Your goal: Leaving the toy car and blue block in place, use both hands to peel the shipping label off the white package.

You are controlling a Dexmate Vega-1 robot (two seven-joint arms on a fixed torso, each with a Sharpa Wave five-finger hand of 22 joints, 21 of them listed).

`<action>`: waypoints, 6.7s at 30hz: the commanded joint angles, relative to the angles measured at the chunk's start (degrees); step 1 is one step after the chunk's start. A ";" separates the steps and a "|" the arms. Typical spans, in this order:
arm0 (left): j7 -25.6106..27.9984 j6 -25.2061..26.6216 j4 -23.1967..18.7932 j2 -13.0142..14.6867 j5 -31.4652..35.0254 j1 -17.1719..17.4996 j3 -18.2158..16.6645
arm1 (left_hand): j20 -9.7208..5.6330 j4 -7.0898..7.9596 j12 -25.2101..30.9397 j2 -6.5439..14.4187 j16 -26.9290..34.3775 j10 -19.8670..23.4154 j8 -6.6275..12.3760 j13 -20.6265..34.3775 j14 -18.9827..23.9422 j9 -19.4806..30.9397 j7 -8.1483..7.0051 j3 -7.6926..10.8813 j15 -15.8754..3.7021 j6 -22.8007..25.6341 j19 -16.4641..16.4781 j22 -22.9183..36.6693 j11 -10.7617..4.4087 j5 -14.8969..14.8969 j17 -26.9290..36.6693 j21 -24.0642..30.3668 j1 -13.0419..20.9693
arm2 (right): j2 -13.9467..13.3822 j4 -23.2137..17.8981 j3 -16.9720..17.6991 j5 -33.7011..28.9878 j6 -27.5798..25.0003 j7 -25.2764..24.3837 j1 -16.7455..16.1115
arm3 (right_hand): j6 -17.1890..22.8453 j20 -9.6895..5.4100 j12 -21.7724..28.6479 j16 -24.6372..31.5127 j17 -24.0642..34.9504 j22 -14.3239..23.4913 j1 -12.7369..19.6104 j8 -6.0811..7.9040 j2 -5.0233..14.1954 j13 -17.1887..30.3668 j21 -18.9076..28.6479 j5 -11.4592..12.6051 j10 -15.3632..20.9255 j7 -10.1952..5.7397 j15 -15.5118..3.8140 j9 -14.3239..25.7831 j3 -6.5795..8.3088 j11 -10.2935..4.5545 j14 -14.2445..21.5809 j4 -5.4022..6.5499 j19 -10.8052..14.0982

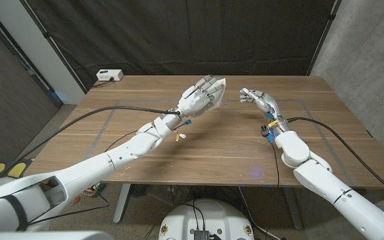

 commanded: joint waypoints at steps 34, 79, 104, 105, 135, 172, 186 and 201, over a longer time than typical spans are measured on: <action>7.33 -4.23 7.07 -2.99 -3.10 -6.79 4.90 | 1.87 0.09 -0.31 0.10 -0.24 -3.10 0.86 0.15 -1.29 0.78 -4.65 -1.65 -0.66 5.59 -1.93 0.20 1.13 2.39 0.27 -0.54 0.63 | -4.85 -16.49 -2.88 -14.37 -23.71 -5.04 0.68 | 3.62 0.08 0.44 11.07 7.07 1.62 8.99 -0.72 -1.56 1.97 4.18 0.89 4.04 -1.33 -5.31 0.50 0.55 -2.21 3.76 -1.04 1.97; 0.12 -25.82 8.84 -1.78 -30.06 -7.07 -1.17 | 3.20 8.49 -0.24 -5.57 -0.70 -8.03 -16.67 0.53 -3.25 -1.49 -4.70 -15.20 0.50 -30.56 -5.04 0.34 3.67 4.67 0.29 -2.19 -16.42 | 2.38 -1.49 -4.51 -13.58 -8.21 -7.58 6.50 | 28.79 -3.97 14.29 30.07 15.51 8.87 31.83 7.69 1.99 13.94 20.60 -0.43 29.33 0.21 -8.68 4.32 5.22 -3.75 16.31 -0.95 4.35; -13.89 -48.43 16.13 -9.42 -69.02 2.73 -16.73 | 3.68 9.95 0.56 -3.03 -0.22 -7.48 -17.93 0.61 -3.03 -1.50 -4.80 -15.41 1.32 -32.73 -5.19 0.50 5.10 5.18 0.33 -2.13 -17.99 | 7.56 13.46 -2.01 -3.03 15.09 -2.71 6.83 | 28.84 -4.31 16.39 28.91 17.41 9.57 31.56 8.36 0.42 17.30 23.28 1.25 28.83 0.42 -8.72 5.67 6.19 -3.89 16.46 -0.47 3.06; -15.78 -49.22 16.35 -9.71 -71.77 3.04 -17.16 | 3.53 9.87 0.65 -2.94 -0.19 -7.28 -17.86 0.61 -2.95 -1.49 -4.79 -15.35 1.26 -32.55 -4.98 0.51 5.13 5.20 0.32 -2.04 -17.82 | 7.67 14.48 -2.02 -1.39 16.53 -1.02 7.05 | 28.77 -4.37 16.48 28.86 17.47 9.59 31.46 8.36 0.50 17.41 23.38 1.31 28.90 0.50 -8.67 5.72 6.24 -3.87 16.44 -0.37 3.05; -60.03 -42.48 24.68 -14.98 -114.14 2.01 -22.86 | 4.20 -0.27 2.82 0.55 0.78 -0.01 -7.91 1.21 -1.89 -1.54 4.53 -7.89 2.08 -7.43 -3.92 0.97 4.96 -0.90 0.48 -0.39 -2.81 | 15.60 36.47 -0.94 40.16 27.03 56.41 16.41 | 28.47 -4.28 17.91 27.86 19.59 9.95 30.75 8.89 -0.13 20.61 26.10 3.02 28.13 0.27 -8.69 7.00 7.51 -4.09 16.26 0.01 1.96; -72.69 -44.36 33.61 -19.53 -110.86 -6.87 -19.74 | 4.78 -2.79 1.14 -0.69 -0.26 -2.71 -10.00 1.19 -4.62 -2.26 -1.19 -6.95 3.64 -8.98 -4.48 0.58 5.09 -1.52 0.52 -0.43 0.33 | 21.14 40.69 1.68 40.18 25.16 64.47 20.03 | 28.59 -4.48 17.77 26.97 22.79 9.83 29.43 9.58 -1.24 21.30 29.76 5.10 28.53 0.22 -8.88 8.50 9.52 -4.11 16.96 0.12 0.81; -77.43 -45.63 37.62 -21.38 -111.63 -9.47 -19.33 | 4.96 -3.44 0.89 0.66 -0.27 -3.37 -10.98 1.10 -5.36 -2.51 -4.10 -5.52 3.99 -9.19 -4.72 0.53 4.91 -2.03 0.47 -0.41 2.24 | 21.83 41.48 1.99 39.89 25.13 65.01 20.58 | 28.59 -4.51 17.73 26.52 23.68 9.60 29.03 9.70 -1.53 21.70 30.95 5.67 28.64 0.25 -8.95 8.93 10.36 -4.23 17.27 0.11 0.50; -78.44 -45.40 39.02 -23.12 -112.58 -10.03 -19.54 | 4.64 -3.37 1.90 1.04 0.41 -0.27 -9.15 0.90 -3.95 -2.85 -0.13 -4.70 3.21 -0.33 -3.87 0.46 3.67 -2.89 0.35 0.12 2.63 | 22.00 41.99 2.05 39.70 25.44 65.46 20.88 | 28.54 -4.56 17.41 26.14 24.32 9.29 28.68 9.77 -1.97 21.72 32.07 6.12 28.83 0.16 -9.03 9.34 11.04 -4.30 17.45 0.04 0.09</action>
